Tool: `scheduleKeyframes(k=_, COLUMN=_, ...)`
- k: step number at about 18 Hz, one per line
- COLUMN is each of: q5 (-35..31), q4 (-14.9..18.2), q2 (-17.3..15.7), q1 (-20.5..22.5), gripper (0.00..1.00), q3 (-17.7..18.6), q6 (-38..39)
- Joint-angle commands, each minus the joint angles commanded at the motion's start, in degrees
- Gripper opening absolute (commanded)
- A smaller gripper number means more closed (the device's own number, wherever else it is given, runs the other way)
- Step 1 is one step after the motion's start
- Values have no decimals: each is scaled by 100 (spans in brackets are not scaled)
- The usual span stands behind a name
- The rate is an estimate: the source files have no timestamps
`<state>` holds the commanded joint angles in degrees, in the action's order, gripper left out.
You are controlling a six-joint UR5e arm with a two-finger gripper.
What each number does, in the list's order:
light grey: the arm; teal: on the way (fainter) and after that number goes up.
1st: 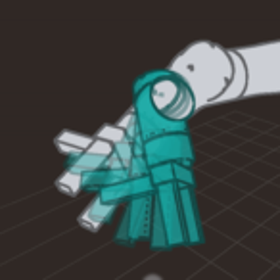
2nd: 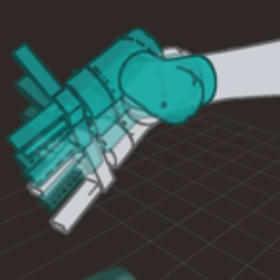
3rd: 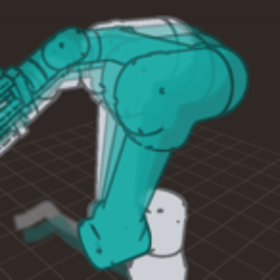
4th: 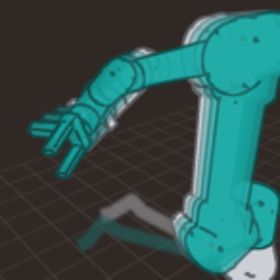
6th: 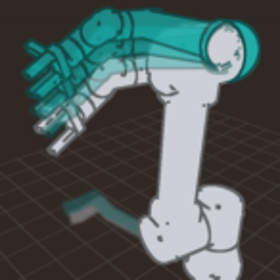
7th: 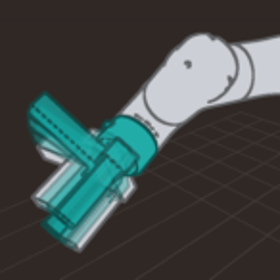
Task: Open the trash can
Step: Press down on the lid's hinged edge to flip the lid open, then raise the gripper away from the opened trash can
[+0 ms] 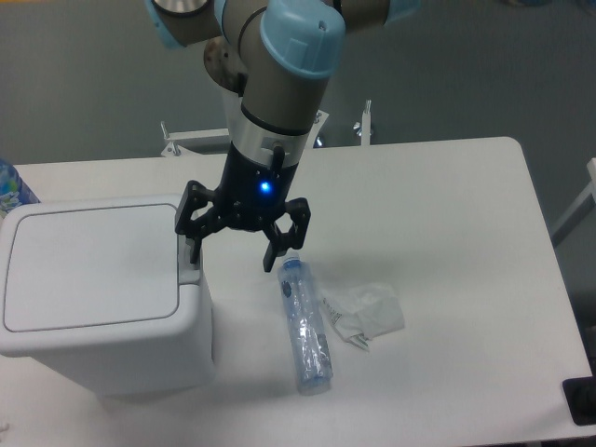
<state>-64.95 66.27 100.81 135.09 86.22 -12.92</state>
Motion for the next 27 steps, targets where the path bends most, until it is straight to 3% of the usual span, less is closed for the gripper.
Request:
scheduleKeyframes(k=6, q5=-9, q4=-167, q2=0, q1=0, gripper=100, q3=53, q6=18)
scheduleKeyframes(k=19, q5=-35, q4=-167, q2=-17, q1=0, gripper=100, q3=53, q6=-17)
scheduleKeyframes(k=22, q5=-35, q4=-237, q2=-53, q1=9, gripper=100, q3=-210, q6=-44)
scheduleKeyframes(k=27, q5=-140, q4=-264, q2=-17, q1=456, gripper=100, q3=-851, q6=-44)
